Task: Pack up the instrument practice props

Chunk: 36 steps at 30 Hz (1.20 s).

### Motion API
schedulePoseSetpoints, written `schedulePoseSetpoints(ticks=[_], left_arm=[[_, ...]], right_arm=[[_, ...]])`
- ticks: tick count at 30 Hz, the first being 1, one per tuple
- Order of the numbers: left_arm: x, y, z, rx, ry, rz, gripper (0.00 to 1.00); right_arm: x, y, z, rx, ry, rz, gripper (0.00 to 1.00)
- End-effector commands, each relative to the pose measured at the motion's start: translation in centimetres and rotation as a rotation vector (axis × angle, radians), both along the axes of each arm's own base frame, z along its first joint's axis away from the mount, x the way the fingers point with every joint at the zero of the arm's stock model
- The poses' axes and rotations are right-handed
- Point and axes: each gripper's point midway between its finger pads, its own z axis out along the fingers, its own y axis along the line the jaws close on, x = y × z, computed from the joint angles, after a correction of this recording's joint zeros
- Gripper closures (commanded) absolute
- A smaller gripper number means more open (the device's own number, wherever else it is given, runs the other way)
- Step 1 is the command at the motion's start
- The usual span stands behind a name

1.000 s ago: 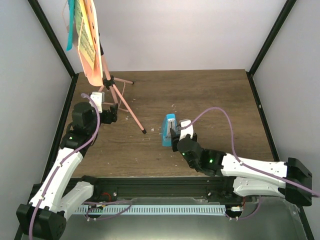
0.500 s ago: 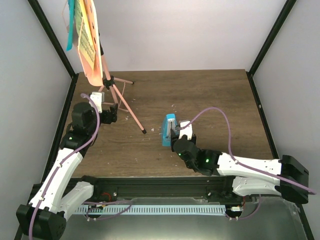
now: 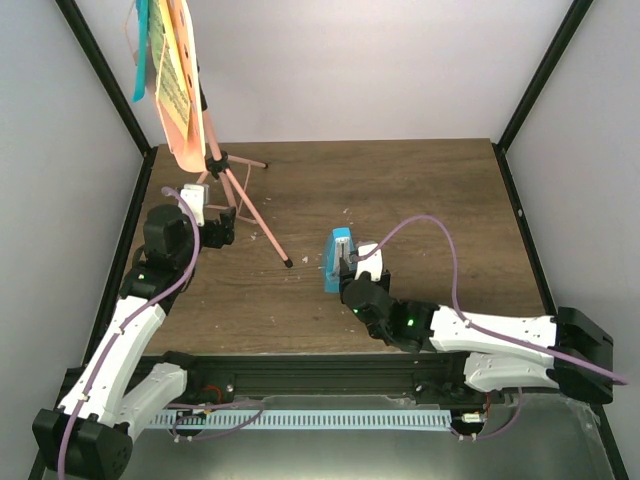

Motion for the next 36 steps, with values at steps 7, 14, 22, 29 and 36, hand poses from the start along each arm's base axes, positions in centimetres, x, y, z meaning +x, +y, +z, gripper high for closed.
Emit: schedulePoseSetpoints(ticks=[7, 14, 22, 29, 36], left_arm=[[0.1, 0.1, 0.0, 0.003, -0.012, 0.001, 0.13], [0.0, 0.0, 0.0, 0.003, -0.011, -0.001, 0.13], [0.0, 0.1, 0.0, 0.003, -0.011, 0.001, 0.13], [0.1, 0.1, -0.1, 0.003, -0.009, 0.000, 0.13], [0.0, 0.1, 0.0, 0.003, -0.012, 0.001, 0.13]], right_arm=[[0.5, 0.6, 3.1, 0.076, -0.064, -0.048, 0.58], [0.6, 0.9, 2.5, 0.056, -0.060, -0.047, 0.57], [0.7, 1.0, 1.7, 0.034, -0.048, -0.054, 0.57], [0.7, 1.1, 1.0, 0.028, -0.039, -0.056, 0.56], [0.8, 1.3, 0.0, 0.009, -0.023, -0.060, 0.55]])
